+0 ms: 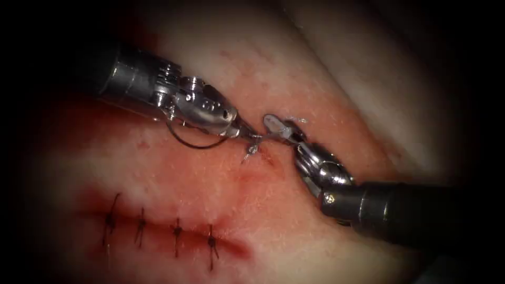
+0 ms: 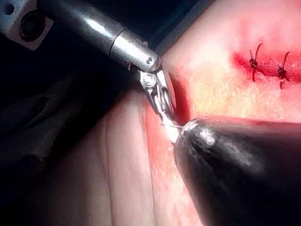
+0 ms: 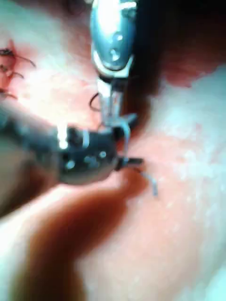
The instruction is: Wound Closure
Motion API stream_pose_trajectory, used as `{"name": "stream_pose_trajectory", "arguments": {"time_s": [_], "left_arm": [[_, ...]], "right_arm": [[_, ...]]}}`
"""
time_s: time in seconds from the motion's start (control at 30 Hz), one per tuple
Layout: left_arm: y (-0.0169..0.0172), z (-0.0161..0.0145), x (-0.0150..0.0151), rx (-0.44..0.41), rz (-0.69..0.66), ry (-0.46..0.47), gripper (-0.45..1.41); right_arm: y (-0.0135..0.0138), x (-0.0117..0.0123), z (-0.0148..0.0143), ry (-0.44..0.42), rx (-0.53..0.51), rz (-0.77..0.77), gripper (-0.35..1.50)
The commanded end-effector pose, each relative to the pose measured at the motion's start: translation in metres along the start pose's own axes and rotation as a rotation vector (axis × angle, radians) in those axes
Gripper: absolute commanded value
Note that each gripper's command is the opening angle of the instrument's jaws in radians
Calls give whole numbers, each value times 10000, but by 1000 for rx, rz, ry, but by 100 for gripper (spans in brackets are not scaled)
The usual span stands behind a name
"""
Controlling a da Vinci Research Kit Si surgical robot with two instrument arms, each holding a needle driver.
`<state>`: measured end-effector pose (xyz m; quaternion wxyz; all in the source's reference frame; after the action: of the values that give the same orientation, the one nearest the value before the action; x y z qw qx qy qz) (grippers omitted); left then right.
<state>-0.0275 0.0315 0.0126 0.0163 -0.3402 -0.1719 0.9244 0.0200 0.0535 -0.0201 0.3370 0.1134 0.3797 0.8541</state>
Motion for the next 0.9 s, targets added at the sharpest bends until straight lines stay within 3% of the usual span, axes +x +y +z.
{"name": "stream_pose_trajectory", "arguments": {"time_s": [0.03,0.27,0.9], "left_arm": [[-2,7,3,-1,0,1,-35],[-7,11,8,-8,5,0,-35],[-8,13,10,-19,9,-12,-35]], "right_arm": [[7,-3,5,10,-8,7,51],[25,-4,19,5,-3,36,79],[44,-3,36,-1,-18,94,81]]}}
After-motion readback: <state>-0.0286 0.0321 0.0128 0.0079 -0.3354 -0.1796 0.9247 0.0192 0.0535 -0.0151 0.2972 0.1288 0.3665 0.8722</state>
